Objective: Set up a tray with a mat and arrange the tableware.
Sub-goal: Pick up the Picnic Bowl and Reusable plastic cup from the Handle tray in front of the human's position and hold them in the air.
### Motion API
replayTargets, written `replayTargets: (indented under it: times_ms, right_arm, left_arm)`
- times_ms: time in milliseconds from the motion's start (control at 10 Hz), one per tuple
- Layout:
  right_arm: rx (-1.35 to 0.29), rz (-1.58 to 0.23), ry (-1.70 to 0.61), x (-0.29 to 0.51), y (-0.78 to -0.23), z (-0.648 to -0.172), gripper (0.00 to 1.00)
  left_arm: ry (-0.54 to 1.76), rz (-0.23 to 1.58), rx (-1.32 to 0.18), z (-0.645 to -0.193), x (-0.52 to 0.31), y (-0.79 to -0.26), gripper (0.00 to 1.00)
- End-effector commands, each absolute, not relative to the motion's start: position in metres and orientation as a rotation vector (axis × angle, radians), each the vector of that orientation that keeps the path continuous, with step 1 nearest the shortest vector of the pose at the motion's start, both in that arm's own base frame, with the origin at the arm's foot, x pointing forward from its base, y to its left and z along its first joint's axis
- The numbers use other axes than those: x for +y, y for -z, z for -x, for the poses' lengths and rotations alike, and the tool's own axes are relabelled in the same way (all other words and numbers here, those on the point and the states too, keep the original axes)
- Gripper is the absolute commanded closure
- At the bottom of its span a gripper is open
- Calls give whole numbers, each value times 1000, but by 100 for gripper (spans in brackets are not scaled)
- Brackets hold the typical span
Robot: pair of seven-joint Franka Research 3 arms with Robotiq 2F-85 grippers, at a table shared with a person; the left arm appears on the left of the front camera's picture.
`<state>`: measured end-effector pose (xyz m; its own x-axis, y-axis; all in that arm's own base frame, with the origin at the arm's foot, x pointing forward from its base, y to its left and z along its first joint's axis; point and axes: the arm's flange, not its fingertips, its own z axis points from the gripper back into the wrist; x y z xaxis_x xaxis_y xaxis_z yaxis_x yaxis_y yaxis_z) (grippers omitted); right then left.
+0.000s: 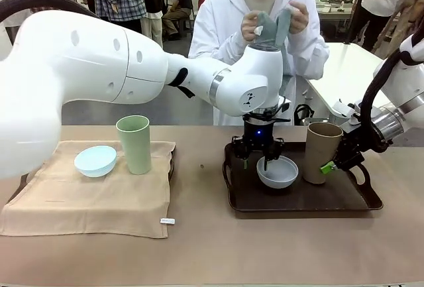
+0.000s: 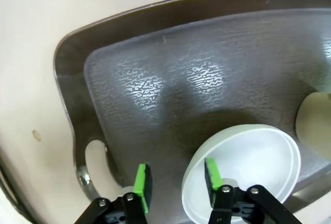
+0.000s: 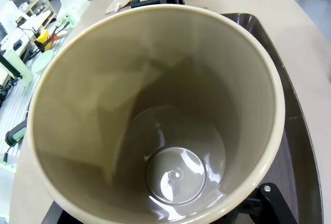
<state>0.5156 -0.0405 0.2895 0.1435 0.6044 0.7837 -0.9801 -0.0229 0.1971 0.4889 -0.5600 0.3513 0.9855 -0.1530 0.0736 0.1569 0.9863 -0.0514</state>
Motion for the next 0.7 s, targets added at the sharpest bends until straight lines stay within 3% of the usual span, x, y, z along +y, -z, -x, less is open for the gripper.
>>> replayTargets:
  times_ms: [0, 100, 200, 300, 400, 500, 600]
  right_arm:
    - [-590, -872, -1374, -40, -284, -520, 100]
    - [-591, -872, -1372, -41, -284, -520, 100]
    - [-590, -875, -1369, -41, -283, -521, 77]
    - [-589, -875, -1368, -42, -283, -521, 77]
    - [-590, -875, -1369, -42, -283, -521, 100]
    - [-592, -875, -1365, -43, -283, -521, 77]
    - [-597, -870, -1367, -43, -285, -520, 100]
  left_arm:
    - [131, 47, -51, -496, -566, -355, 100]
    - [128, 48, -49, -497, -566, -355, 92]
    - [126, 47, -49, -497, -566, -355, 100]
    - [124, 48, -49, -497, -566, -355, 100]
    - [123, 48, -47, -497, -566, -355, 100]
    - [122, 49, -47, -497, -566, -355, 100]
    - [119, 49, -50, -497, -565, -357, 100]
